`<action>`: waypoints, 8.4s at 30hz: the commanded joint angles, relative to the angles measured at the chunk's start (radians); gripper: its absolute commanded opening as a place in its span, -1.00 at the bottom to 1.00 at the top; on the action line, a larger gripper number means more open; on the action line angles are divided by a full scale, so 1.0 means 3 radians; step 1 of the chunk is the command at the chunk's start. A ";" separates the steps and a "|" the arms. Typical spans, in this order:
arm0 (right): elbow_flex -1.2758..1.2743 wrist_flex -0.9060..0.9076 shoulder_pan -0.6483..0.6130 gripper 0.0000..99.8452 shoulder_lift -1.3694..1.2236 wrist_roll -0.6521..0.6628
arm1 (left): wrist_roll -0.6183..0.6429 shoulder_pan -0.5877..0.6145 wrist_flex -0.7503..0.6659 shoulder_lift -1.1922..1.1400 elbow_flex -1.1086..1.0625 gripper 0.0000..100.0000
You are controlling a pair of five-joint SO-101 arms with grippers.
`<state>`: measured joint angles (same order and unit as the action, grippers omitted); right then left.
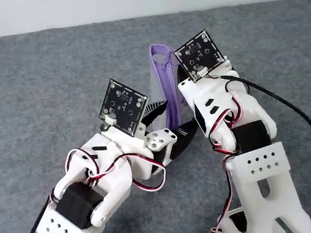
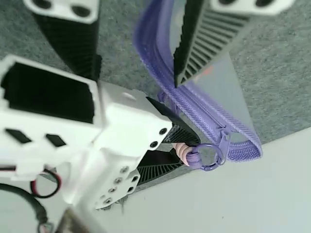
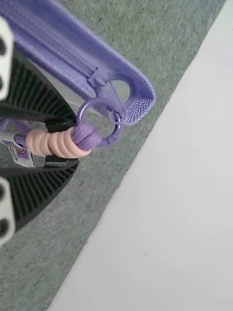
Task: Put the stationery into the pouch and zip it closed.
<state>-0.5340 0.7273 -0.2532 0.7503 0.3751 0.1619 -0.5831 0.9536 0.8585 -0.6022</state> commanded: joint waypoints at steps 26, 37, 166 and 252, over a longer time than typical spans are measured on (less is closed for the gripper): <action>0.0215 -0.0120 0.0115 -0.99 0.0115 0.0020 | -0.0061 0.0312 0.0164 -0.0128 0.0217 -0.59; 0.0235 -0.0130 0.0110 -0.99 0.0090 0.0020 | 0.0072 -0.0036 0.0685 -0.0097 0.0923 -0.59; 0.0900 0.0887 -0.0790 -0.98 -0.0642 -0.0762 | 0.0113 0.2736 0.2123 0.1499 0.0959 -0.51; -0.3836 0.1256 0.0616 -0.98 0.3480 -0.1601 | 0.0557 0.2593 0.1013 0.3202 -0.3603 -0.97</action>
<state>-1.6648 1.0418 -0.0783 1.7829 -0.0990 0.3214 0.1903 1.2758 1.8052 -1.6886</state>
